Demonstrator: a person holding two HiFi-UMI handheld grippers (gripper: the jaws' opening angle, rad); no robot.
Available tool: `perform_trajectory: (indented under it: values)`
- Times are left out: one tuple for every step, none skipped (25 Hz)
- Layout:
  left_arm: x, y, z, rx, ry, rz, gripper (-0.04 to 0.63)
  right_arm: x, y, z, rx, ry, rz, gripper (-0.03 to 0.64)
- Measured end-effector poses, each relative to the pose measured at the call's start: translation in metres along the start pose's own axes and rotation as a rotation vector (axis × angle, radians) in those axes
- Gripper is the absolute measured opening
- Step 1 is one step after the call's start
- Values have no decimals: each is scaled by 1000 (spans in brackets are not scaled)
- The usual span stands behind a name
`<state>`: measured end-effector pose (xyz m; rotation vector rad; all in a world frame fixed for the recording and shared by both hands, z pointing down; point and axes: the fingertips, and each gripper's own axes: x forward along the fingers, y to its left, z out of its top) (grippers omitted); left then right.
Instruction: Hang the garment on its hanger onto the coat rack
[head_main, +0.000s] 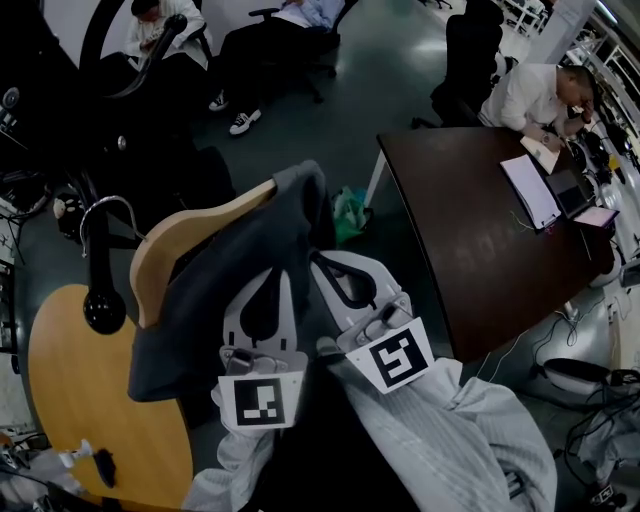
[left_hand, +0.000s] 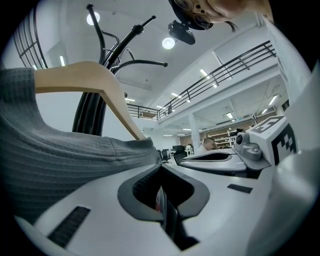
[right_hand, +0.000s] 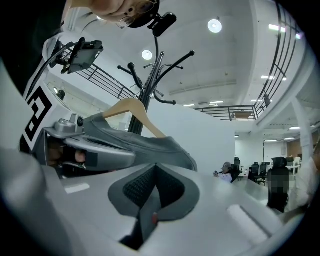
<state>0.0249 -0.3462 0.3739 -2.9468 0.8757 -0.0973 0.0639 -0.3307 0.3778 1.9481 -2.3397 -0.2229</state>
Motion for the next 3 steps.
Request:
perform_trajectory:
  values:
    - [1, 0, 0, 0, 1, -3, 5, 0, -1, 0, 2, 2, -1, 0]
    - [2, 0, 0, 0, 3, -6, 5, 1, -2, 0, 3, 4, -3, 0]
    - [3, -1, 0, 1, 7, -9, 5, 1, -3, 0, 3, 5, -6, 0]
